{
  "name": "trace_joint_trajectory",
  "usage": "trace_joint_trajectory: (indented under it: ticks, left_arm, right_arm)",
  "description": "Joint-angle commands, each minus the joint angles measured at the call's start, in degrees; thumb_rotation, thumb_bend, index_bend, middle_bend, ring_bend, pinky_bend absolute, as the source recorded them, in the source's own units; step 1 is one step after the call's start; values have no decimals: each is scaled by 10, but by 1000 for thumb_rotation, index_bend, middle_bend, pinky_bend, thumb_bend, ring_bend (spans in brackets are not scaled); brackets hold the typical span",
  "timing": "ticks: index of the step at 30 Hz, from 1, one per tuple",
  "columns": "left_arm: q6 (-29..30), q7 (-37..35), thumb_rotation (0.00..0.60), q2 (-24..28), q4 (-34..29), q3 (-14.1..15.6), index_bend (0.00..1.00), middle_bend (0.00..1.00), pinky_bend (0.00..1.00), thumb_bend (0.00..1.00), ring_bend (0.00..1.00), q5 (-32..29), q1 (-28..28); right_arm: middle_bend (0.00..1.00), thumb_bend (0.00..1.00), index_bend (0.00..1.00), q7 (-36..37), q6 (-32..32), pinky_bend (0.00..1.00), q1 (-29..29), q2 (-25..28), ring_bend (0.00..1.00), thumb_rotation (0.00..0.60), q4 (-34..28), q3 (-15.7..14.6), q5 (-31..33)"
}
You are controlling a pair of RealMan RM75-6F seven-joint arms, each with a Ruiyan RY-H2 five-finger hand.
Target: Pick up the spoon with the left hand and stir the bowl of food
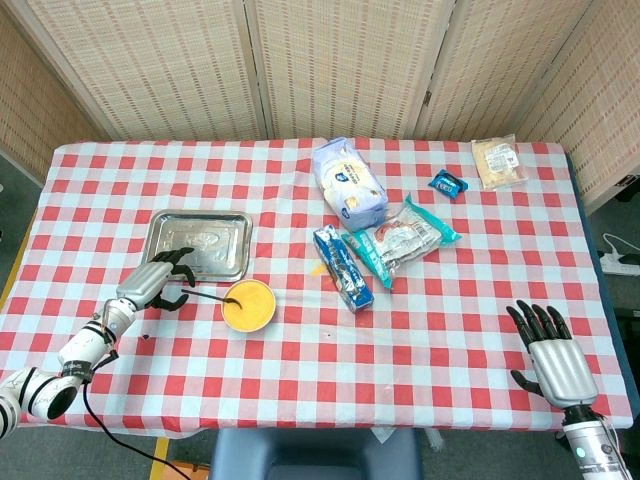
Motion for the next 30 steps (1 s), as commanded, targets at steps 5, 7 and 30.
trace_joint_trajectory:
  ticks: [5, 7, 30]
  left_arm:
    - [0, -7, 600, -5, 10, 5, 474, 0, 3, 430, 0, 5, -2]
    - [0, -9, 600, -7, 14, 6, 476, 0, 3, 433, 0, 5, -3]
    - [-2, -39, 600, -19, 45, 17, 558, 0, 4, 443, 0, 13, -9]
  right_arm:
    - [0, 121, 0, -4, 0, 0, 0, -1, 0, 600, -1, 0, 2]
    - [0, 120, 0, -5, 0, 0, 0, -2, 0, 600, -1, 0, 2]
    - [0, 121, 0, -12, -5, 0, 2, -5, 0, 600, 0, 2, 12]
